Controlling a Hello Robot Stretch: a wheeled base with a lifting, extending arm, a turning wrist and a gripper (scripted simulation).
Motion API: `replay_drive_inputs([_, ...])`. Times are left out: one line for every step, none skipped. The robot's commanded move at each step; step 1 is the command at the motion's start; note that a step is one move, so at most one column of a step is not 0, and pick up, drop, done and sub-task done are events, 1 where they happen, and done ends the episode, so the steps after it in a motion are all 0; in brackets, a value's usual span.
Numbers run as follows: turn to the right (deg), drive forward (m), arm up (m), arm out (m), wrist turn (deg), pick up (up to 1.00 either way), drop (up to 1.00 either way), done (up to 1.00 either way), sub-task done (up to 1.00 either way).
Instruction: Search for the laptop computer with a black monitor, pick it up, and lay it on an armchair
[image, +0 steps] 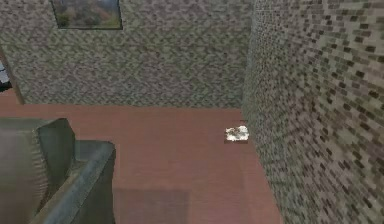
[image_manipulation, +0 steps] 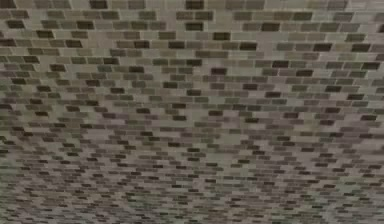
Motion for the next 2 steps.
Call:
replay_drive_inputs([3.0, 0.00, 0.00, 0.00, 0.0, 0.00, 0.00, 0.00, 0.00])
replay_drive_inputs([0.0, 1.00, 0.00, 0.00, 0.0, 0.00, 0.00, 0.00, 0.00])
